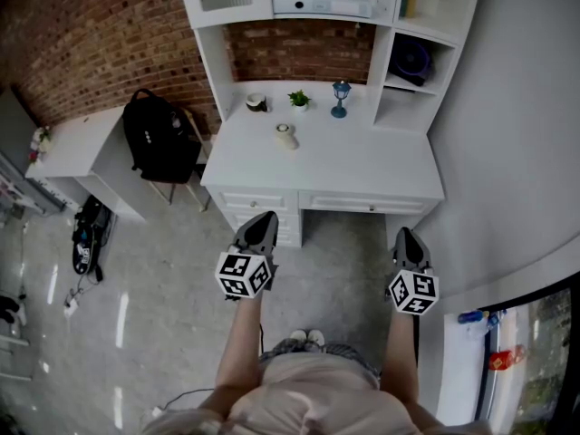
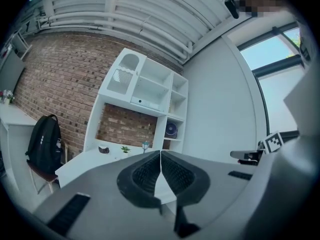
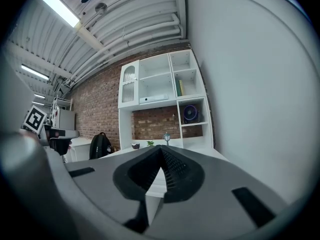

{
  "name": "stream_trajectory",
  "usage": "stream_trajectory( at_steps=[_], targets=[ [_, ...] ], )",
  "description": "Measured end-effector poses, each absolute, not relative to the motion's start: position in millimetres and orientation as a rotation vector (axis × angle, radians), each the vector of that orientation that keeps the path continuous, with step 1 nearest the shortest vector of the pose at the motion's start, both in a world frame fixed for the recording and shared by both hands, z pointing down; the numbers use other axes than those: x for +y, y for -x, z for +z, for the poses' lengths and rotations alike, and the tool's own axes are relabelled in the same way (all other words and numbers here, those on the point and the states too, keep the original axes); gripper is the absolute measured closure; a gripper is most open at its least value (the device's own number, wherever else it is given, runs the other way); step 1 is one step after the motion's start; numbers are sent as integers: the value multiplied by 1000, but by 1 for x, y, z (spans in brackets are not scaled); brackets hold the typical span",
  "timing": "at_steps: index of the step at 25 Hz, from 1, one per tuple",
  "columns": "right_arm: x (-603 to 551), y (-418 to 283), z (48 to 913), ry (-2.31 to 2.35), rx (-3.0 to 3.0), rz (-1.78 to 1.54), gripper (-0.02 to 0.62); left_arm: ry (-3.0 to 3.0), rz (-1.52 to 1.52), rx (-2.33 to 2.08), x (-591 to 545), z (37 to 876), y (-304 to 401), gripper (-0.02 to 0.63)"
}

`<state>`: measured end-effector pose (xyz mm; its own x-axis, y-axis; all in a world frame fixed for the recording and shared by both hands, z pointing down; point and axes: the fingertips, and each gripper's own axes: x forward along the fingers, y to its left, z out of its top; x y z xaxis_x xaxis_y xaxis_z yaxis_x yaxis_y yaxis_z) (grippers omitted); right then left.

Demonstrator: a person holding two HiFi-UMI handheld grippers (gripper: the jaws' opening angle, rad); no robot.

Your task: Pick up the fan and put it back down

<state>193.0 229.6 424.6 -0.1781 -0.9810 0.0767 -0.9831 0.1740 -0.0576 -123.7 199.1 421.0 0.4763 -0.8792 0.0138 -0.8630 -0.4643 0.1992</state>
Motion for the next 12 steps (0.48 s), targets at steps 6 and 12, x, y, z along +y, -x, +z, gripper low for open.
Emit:
stream_trajectory(
  at_steps=[6,12],
  targets=[
    [233,-189,426,-1992,-2384,136,580,-2614,-56,-1482,205,421,121,572],
    [232,-181,424,-1992,-2389,135,580,-2603,-217,-1471,203,407,137,259]
  ],
)
